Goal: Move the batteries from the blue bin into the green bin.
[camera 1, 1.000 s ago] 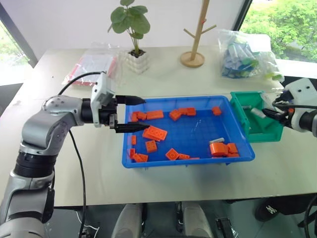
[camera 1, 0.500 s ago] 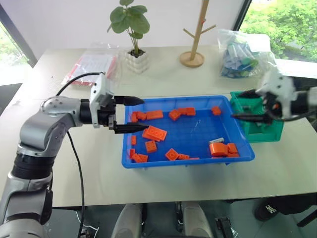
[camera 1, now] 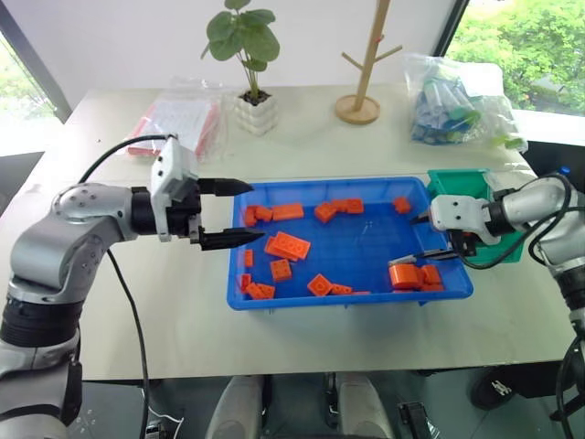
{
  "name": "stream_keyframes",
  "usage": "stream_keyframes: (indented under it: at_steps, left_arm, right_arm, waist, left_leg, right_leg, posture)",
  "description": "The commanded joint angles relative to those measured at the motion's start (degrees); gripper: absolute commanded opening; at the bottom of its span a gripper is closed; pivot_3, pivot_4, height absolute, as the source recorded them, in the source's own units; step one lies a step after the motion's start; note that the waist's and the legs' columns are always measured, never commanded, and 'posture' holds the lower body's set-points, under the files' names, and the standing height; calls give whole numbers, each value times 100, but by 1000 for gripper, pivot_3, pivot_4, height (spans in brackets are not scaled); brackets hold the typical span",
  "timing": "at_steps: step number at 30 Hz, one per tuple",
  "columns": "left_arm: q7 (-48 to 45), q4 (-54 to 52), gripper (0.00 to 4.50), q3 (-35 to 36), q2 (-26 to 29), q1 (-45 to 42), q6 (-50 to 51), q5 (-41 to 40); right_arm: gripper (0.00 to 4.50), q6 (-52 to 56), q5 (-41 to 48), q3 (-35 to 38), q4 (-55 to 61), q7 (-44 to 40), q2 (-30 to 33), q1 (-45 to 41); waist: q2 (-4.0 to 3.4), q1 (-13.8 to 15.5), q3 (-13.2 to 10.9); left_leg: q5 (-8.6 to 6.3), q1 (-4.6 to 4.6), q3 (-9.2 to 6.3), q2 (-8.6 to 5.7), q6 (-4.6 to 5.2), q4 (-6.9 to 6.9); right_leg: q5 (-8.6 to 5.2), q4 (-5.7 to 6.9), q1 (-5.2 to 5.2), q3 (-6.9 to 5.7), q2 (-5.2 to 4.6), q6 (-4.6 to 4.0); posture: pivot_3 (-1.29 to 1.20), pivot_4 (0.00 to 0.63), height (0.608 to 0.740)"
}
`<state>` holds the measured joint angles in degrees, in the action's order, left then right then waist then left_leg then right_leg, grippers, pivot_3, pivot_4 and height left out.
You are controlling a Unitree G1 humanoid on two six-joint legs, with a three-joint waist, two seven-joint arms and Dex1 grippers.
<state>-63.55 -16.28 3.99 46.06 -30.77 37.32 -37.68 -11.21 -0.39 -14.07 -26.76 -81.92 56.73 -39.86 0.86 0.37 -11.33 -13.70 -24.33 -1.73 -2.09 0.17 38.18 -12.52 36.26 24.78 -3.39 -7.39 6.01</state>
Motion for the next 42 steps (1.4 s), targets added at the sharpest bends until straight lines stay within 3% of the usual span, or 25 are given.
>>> stream_keyframes:
  at_steps: [1,40,42]
  left_arm:
    - [49,-173,4500,226,94,5,11,-114]
    - [95,153,4500,90,-119,-236,-310,58]
    - [93,165,4500,93,-118,-247,-314,65]
  right_arm:
    - [3527,-263,-46,48,-247,-203,-4,-171]
    - [3527,-451,-530,-150,-244,-159,-673,-266]
    - [2995,-247,-558,-159,-279,-113,-774,-310]
  waist:
    - [0,6,0]
    - [13,-26,6]
    - [15,-61,7]
  left_leg:
    - [0,1,0,0,0,1]
    - [0,34,0,1,-1,0]
    - [0,35,0,2,-1,0]
  right_leg:
    - [0,0,-1,0,0,0]
    - [0,0,-28,3,1,-1]
    - [0,0,-29,3,2,-1]
  posture:
    - [0,150,692]
    - [0,150,692]
    - [0,150,692]
